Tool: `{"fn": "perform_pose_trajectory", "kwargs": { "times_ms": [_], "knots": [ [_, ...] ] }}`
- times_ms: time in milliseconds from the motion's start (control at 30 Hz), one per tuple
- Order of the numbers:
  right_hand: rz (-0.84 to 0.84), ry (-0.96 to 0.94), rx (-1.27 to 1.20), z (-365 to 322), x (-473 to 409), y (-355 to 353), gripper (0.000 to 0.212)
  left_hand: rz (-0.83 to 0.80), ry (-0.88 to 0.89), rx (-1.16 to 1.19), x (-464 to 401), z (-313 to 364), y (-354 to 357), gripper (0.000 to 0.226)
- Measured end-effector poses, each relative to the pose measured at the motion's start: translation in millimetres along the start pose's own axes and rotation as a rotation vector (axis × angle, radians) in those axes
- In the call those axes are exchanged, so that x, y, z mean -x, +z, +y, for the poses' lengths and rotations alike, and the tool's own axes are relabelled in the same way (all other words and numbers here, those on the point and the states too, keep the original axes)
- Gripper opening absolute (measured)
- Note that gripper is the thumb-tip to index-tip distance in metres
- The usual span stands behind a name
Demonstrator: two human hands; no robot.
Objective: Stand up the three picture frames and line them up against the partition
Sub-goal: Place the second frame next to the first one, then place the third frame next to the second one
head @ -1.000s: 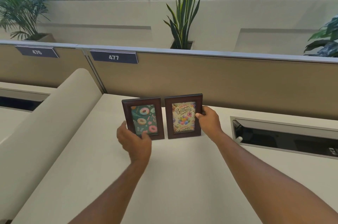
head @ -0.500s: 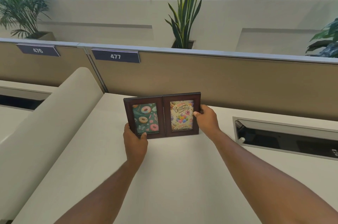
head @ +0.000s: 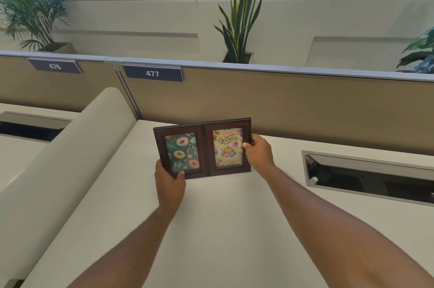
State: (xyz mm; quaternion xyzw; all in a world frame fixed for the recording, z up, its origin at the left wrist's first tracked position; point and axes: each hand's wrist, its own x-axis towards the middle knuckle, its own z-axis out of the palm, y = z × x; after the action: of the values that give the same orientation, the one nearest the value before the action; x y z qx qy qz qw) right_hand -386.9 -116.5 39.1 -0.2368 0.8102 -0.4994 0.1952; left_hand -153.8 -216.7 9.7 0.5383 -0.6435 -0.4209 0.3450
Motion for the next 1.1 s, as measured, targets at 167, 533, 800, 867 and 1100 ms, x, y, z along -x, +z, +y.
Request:
{"fn": "perform_pose_trajectory", "kwargs": {
  "times_ms": [167,533,800,867,1100],
  "knots": [
    [-0.012,0.015,-0.001,2,5,-4,0.030,-0.035,0.006,-0.024,-1,-4,-4,0.067],
    [0.003,0.103,-0.125,47,114,-40,0.042,-0.071,0.023,-0.062,123,-11,15,0.076],
    [-0.011,0.104,-0.188,85,220,-104,0.043,-0.489,0.044,-0.003,257,7,42,0.075],
    [-0.012,0.092,-0.205,91,241,-123,0.044,-0.550,0.055,0.015,280,16,46,0.075],
    [-0.018,0.025,-0.241,105,306,-178,0.046,-0.652,0.125,0.018,338,39,59,0.074]
  ]
}}
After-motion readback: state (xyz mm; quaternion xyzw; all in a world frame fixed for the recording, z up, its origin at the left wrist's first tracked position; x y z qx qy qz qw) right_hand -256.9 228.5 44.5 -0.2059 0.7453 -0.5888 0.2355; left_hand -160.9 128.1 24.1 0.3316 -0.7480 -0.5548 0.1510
